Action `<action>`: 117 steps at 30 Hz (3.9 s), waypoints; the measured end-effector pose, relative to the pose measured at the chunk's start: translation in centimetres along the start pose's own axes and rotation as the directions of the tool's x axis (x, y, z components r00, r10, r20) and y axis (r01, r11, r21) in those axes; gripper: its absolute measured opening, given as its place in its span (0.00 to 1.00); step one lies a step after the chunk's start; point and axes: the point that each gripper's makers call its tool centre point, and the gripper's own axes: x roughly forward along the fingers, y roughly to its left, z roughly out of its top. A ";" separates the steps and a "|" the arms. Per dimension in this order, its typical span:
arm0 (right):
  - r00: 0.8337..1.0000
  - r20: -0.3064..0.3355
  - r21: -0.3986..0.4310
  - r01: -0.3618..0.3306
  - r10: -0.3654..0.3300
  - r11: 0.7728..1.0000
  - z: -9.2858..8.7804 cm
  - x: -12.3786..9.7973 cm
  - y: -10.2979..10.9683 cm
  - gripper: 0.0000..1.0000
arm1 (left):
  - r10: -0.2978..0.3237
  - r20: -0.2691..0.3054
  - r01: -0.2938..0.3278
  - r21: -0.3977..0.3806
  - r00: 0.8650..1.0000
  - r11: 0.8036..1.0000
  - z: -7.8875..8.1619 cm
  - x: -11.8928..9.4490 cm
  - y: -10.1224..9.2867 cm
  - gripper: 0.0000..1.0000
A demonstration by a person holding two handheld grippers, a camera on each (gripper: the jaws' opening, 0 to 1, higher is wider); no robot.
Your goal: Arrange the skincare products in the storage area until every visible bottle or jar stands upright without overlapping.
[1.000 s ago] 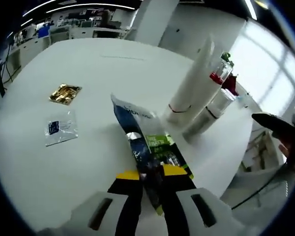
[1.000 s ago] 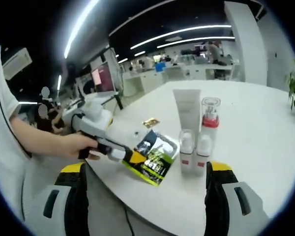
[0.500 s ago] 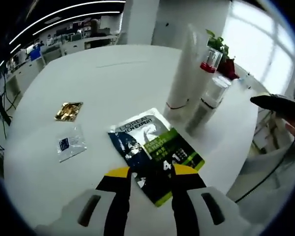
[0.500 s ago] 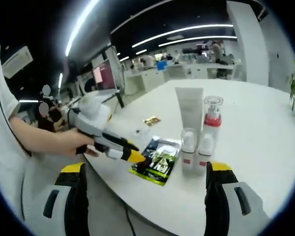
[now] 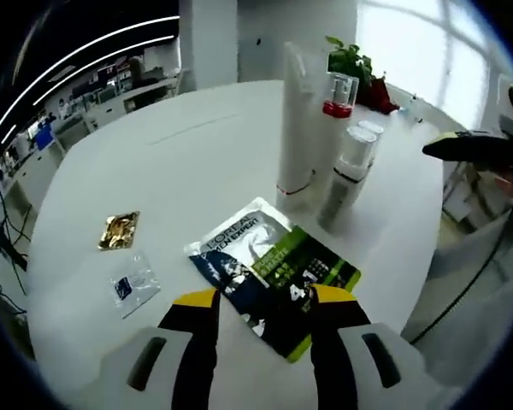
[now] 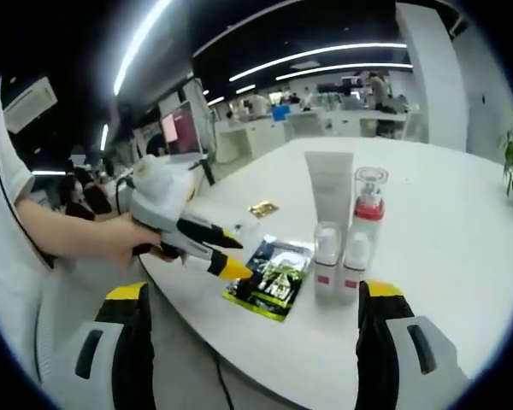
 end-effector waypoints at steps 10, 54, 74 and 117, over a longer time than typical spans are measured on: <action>1.000 0.004 0.001 0.013 -0.013 1.000 0.1 -0.1 -0.2 1.00 | -0.090 0.004 0.089 0.134 0.996 0.987 1.0 0.8 -1.1 0.40; 0.999 -0.021 0.016 0.049 -0.049 0.999 -0.4 -0.1 -0.9 1.00 | -0.329 -0.158 0.364 0.355 0.931 0.861 -0.1 5.2 -0.8 0.49; 1.000 -0.025 0.013 -0.004 0.004 1.000 -0.4 0.0 -0.1 1.00 | -0.287 0.000 0.284 0.148 0.958 0.947 0.2 -0.1 0.2 0.73; 0.997 -0.063 -0.086 0.028 -0.034 0.996 -0.7 0.8 -1.2 1.00 | -0.016 0.250 0.093 -0.299 0.968 0.950 -2.3 -14.7 2.9 0.99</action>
